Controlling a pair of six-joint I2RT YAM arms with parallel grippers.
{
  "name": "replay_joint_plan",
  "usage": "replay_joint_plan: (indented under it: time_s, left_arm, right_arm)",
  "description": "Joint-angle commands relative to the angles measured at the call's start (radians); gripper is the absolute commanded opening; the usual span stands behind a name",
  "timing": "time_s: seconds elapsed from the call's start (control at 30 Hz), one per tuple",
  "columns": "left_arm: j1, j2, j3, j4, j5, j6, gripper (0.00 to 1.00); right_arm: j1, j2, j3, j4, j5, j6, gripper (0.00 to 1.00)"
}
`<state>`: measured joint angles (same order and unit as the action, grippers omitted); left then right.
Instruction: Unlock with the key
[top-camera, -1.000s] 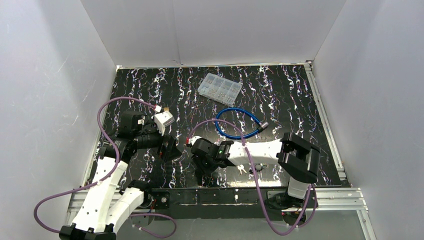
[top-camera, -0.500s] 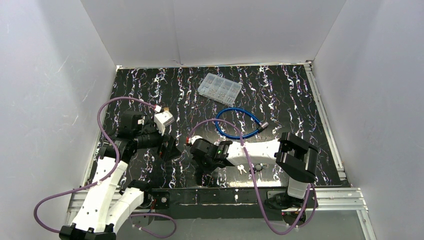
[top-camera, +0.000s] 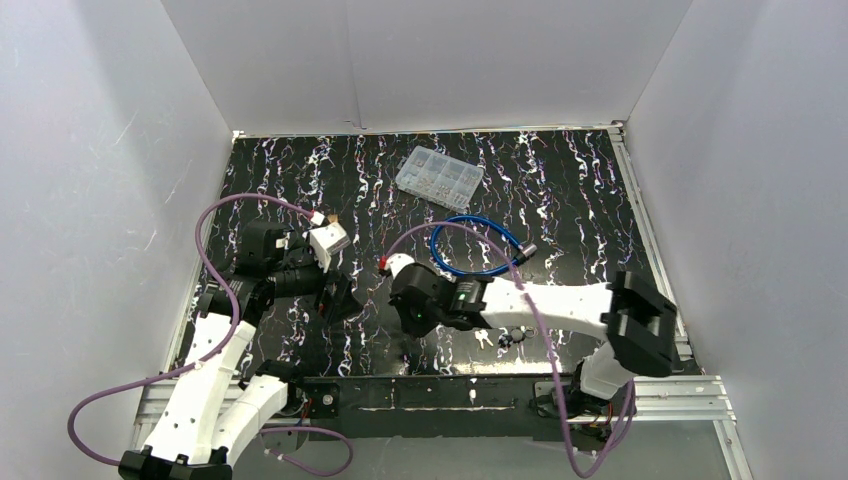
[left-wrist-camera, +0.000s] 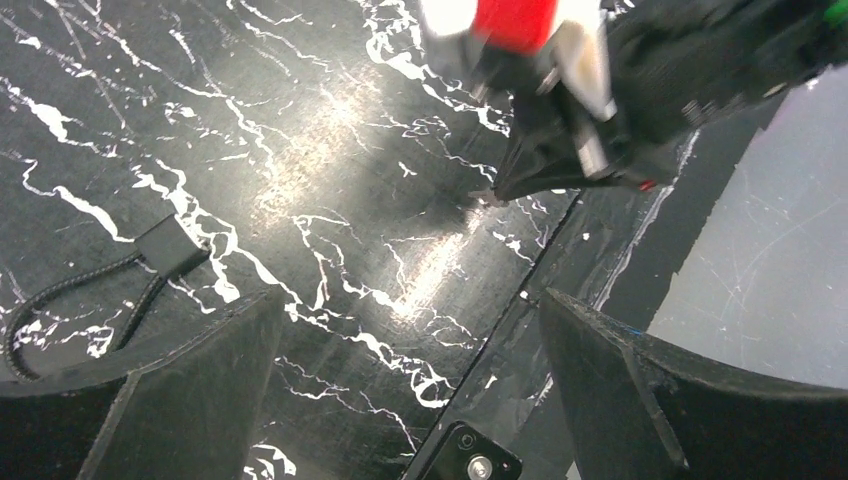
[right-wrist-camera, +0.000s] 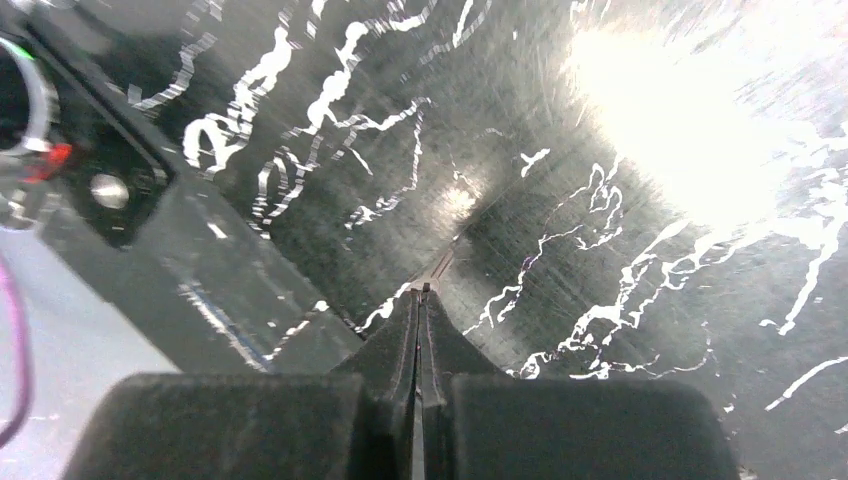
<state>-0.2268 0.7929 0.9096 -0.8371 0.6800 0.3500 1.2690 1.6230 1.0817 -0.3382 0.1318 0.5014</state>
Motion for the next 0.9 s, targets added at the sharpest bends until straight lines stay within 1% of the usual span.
replay_joint_plan:
  time_s: [0.0, 0.13, 0.37, 0.5, 0.57, 0.63, 0.73, 0.87]
  left_arm:
    - [-0.003, -0.022, 0.0, 0.005, 0.125, 0.035, 0.99]
    - [-0.004, -0.038, -0.03, 0.046, 0.246, 0.037, 0.99]
    - [-0.004, -0.026, -0.03, 0.056, 0.491, 0.063, 0.99]
    - [-0.004, 0.003, 0.009, 0.056, 0.552, 0.08, 0.99]
    - [-0.004, 0.018, 0.035, 0.056, 0.574, 0.085, 0.92]
    - [-0.003, 0.032, 0.063, 0.056, 0.602, 0.089, 0.87]
    - [-0.003, 0.04, 0.105, 0.056, 0.637, 0.083, 0.81]
    - [-0.003, 0.03, 0.123, 0.056, 0.679, 0.072, 0.79]
  right_arm:
    - [-0.01, -0.148, 0.053, -0.027, 0.023, 0.001, 0.01]
    - [-0.011, -0.235, 0.118, -0.059, 0.016, -0.018, 0.01]
    - [-0.011, -0.34, 0.258, -0.115, -0.038, -0.044, 0.01]
    - [-0.011, -0.369, 0.327, -0.118, -0.091, -0.05, 0.01]
    - [-0.011, -0.374, 0.349, -0.111, -0.139, -0.049, 0.01]
    - [-0.011, -0.371, 0.372, -0.106, -0.175, -0.046, 0.01]
    - [-0.011, -0.357, 0.402, -0.11, -0.191, -0.045, 0.01]
    - [-0.011, -0.349, 0.424, -0.101, -0.206, -0.044, 0.01]
